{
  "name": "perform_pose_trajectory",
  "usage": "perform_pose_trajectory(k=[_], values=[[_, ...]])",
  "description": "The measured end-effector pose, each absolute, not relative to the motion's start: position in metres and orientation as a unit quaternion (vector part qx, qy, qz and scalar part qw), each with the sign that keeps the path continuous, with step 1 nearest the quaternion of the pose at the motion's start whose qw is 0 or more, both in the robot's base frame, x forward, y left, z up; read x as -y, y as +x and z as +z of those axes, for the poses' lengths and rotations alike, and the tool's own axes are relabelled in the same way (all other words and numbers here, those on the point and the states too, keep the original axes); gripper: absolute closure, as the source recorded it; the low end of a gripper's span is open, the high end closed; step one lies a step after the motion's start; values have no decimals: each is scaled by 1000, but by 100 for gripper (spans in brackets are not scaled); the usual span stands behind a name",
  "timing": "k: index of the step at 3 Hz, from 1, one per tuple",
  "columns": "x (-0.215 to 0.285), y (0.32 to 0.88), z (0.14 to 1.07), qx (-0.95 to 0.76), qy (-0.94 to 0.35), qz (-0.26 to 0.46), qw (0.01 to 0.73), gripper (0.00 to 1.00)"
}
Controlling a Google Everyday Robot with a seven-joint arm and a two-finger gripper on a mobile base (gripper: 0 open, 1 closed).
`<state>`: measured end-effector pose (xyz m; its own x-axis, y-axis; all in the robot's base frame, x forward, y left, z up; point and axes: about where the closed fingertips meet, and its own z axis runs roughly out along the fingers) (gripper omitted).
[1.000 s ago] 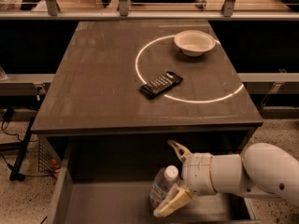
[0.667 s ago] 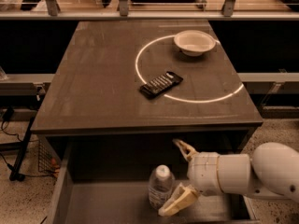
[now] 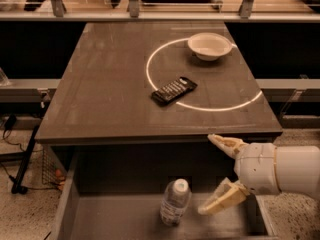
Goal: Place blue plastic bottle into top drawer
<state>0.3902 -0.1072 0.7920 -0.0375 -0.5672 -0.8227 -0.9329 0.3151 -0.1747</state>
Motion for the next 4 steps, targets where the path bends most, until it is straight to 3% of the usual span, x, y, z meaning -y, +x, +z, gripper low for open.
perform_pose_trajectory(k=[1, 2, 3, 4], values=[[110, 391, 800, -688, -546, 208, 431, 34], [134, 404, 873, -686, -551, 155, 448, 57], [130, 430, 972, -662, -567, 102, 480, 81], [105, 460, 1078, -614, -574, 85, 536, 98]])
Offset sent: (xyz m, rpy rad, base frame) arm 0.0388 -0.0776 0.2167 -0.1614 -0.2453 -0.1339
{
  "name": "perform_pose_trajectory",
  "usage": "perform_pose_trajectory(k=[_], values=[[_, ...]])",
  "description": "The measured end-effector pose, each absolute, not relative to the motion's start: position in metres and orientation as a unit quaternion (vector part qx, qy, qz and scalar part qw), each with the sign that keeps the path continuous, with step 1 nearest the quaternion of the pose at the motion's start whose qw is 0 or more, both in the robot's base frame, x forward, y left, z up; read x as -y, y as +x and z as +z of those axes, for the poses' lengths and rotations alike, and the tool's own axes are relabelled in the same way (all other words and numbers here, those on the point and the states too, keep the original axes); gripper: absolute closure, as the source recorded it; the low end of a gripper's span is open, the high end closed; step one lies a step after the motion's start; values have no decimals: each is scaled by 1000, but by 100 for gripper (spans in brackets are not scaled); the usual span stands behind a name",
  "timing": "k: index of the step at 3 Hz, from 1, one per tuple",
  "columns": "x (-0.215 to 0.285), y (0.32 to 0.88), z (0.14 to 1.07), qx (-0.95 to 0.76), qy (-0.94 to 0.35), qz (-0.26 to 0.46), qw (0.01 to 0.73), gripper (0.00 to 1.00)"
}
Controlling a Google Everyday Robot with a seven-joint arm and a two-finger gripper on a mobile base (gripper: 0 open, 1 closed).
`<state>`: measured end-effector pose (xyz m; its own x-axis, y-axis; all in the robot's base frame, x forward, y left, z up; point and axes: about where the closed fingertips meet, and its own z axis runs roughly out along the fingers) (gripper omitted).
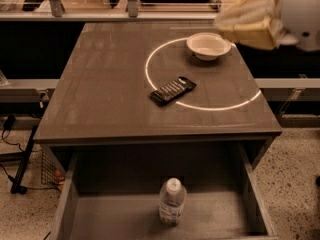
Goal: Place blue plastic bottle into top drawer
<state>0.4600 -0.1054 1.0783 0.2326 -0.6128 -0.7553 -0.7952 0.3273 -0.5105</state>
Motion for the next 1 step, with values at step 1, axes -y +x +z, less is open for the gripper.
perform_pose_trajectory(k=[1], values=[[108, 457, 1088, -609, -574, 76, 543, 76]])
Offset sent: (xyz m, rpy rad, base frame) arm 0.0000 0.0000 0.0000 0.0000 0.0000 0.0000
